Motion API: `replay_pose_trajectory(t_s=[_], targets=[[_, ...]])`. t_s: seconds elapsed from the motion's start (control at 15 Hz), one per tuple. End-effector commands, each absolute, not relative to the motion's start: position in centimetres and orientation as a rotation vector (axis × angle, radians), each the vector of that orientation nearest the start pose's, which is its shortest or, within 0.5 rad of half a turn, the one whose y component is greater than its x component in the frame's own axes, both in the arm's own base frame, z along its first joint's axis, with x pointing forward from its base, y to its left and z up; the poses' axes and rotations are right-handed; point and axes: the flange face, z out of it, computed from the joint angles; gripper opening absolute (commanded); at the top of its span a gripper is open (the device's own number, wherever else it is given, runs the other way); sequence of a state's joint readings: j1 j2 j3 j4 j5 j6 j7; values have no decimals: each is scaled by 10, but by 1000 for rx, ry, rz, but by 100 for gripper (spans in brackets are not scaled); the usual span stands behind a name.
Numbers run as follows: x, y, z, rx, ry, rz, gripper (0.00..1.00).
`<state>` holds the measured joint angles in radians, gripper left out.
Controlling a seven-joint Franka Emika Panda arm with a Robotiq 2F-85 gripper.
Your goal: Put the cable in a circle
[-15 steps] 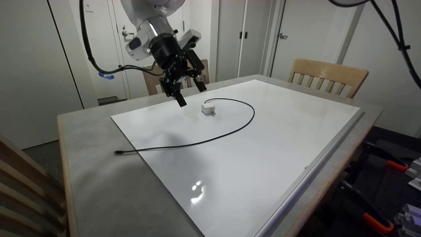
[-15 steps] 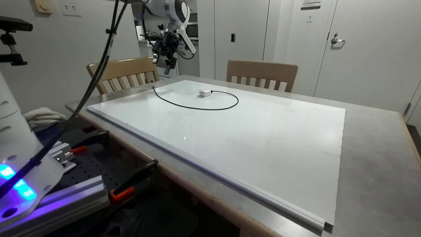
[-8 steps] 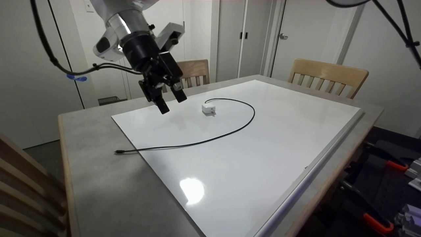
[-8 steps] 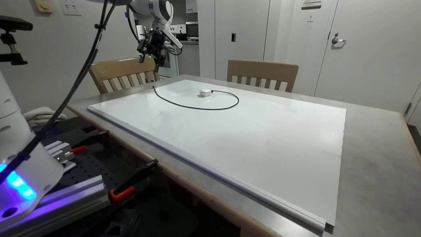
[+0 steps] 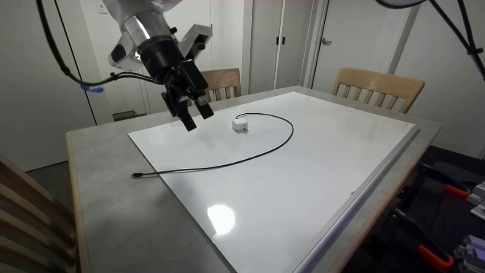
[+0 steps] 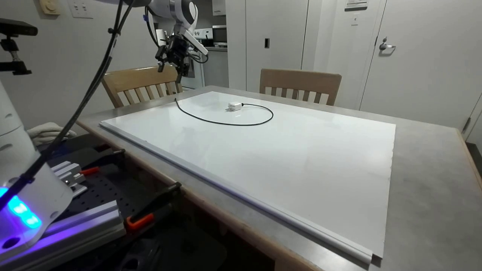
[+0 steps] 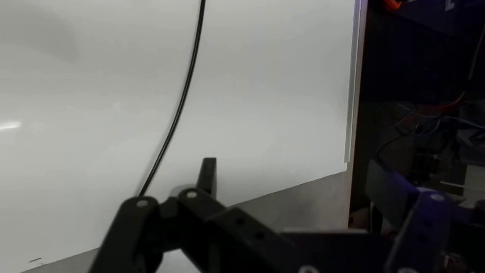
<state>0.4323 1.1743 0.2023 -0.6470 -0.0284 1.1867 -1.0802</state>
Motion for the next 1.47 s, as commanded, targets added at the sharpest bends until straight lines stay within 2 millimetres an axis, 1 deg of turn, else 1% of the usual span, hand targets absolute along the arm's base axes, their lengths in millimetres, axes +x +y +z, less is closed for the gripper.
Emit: replay_pose_trajectory(t_s=[0.0,0.13,0.27,0.33,0.4,0.47,0.67,0.8,0.87,0.93,1.07,1.2,1.4], targets=[[634,357,221,2330,2315,-963,100],[637,350,211,2333,2232,-980,100],[643,342,203,2307,2186,-975,100],[646,337,196,2264,2188,-977,100],[648,329,193,2226,2226,-995,100],[644,338,196,2280,2209,-988,100],[647,331,188,2251,2216,-994,100],[640,332,187,2209,2219,-1060,100],[633,343,195,2219,2180,-1075,100],[630,346,196,2224,2153,-1086,100],[624,359,205,2234,2074,-1065,100],[620,371,214,2227,1971,-1019,100],[623,385,223,2228,1812,-888,100]])
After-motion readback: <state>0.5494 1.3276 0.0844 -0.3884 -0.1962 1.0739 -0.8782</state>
